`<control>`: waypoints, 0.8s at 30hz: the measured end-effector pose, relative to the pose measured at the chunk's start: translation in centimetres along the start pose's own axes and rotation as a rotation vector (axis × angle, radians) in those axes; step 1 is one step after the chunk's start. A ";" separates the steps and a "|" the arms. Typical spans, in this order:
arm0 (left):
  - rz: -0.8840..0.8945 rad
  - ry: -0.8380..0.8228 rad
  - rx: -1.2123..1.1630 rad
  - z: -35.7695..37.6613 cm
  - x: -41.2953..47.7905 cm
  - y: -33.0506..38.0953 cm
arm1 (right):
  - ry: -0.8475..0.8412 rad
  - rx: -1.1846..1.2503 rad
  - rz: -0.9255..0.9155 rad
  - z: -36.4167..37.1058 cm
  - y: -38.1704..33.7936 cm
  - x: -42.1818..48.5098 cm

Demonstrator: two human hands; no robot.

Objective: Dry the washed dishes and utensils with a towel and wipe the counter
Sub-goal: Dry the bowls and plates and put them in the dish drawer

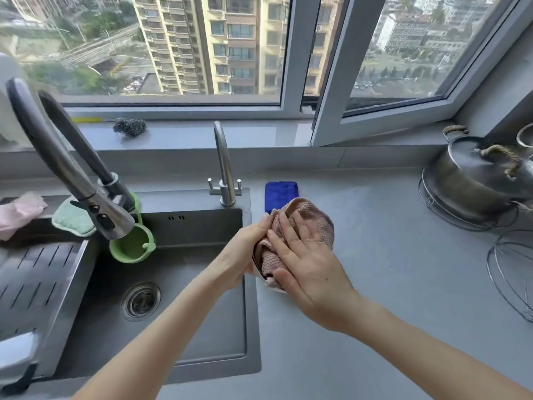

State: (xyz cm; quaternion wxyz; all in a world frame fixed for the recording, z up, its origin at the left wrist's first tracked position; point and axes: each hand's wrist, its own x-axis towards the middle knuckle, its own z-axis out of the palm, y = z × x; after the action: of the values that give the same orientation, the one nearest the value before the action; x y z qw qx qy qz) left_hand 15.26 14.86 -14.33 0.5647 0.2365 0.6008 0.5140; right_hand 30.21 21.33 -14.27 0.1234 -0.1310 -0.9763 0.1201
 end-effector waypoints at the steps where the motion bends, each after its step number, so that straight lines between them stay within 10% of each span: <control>1: -0.001 0.013 0.014 0.0 -0.3 0.0 | -0.069 -0.008 -0.053 -0.2 0.3 0.0; 8: 0.061 -0.008 0.065 -0.8 -1.2 -0.5 | -0.338 0.017 -0.217 -2.1 -0.1 -0.5; 17: 0.073 0.083 -0.088 -0.2 -2.5 -1.5 | -0.381 0.467 0.100 -3.1 -3.6 -0.8; 24: -0.056 -0.020 0.073 -0.6 -3.1 -1.4 | -0.335 -0.133 -0.282 -3.5 -1.9 -2.8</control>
State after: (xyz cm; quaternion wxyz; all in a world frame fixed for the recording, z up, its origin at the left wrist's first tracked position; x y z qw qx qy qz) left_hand 15.87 11.44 -14.31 0.5760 0.2450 0.6197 0.4734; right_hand 33.37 19.46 -11.02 -0.0340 0.0205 -0.9976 0.0570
